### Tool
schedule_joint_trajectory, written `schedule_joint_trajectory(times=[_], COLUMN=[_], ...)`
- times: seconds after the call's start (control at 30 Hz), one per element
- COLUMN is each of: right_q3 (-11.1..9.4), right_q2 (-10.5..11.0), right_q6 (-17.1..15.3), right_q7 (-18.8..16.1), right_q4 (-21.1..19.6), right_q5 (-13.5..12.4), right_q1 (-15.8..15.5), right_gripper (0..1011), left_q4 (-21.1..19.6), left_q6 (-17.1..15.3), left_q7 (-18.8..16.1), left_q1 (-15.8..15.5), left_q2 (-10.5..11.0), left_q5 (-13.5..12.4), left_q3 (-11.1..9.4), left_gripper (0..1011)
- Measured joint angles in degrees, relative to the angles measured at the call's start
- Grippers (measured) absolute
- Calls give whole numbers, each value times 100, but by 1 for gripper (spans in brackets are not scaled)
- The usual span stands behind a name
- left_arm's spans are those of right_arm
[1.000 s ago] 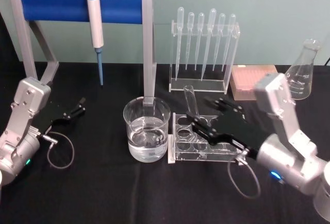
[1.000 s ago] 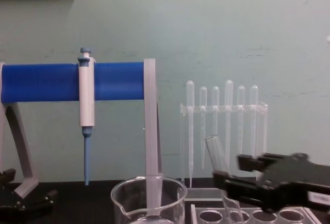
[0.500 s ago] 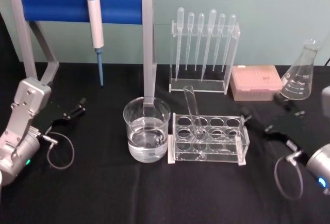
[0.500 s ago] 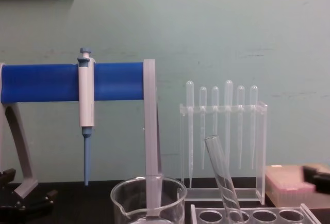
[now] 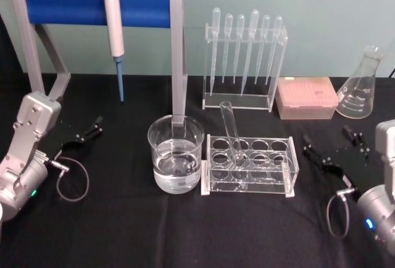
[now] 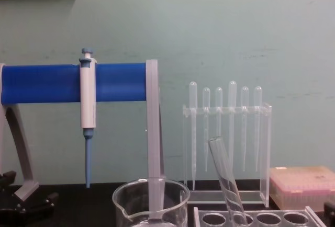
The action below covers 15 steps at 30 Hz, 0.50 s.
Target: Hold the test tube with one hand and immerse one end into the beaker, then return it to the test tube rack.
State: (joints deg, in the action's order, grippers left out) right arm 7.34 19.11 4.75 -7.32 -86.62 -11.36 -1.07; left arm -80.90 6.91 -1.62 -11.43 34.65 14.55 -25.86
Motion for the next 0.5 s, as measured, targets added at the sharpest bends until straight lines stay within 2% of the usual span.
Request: schedule_joint_trajectory(times=[0.07, 0.5], right_q3=[28, 16], right_q2=[-30, -20], right_q6=[-17, -9], right_q7=[-4, -7], right_q4=[76, 43], right_q5=[58, 38], right_q1=[32, 22], right_gripper=[1003, 1003], left_q4=[0, 0], left_q6=[0, 0], left_q7=[0, 0], left_q1=[0, 0], left_q2=[0, 0], left_q5=[0, 0], left_q3=[0, 0], left_gripper=[1000, 1000])
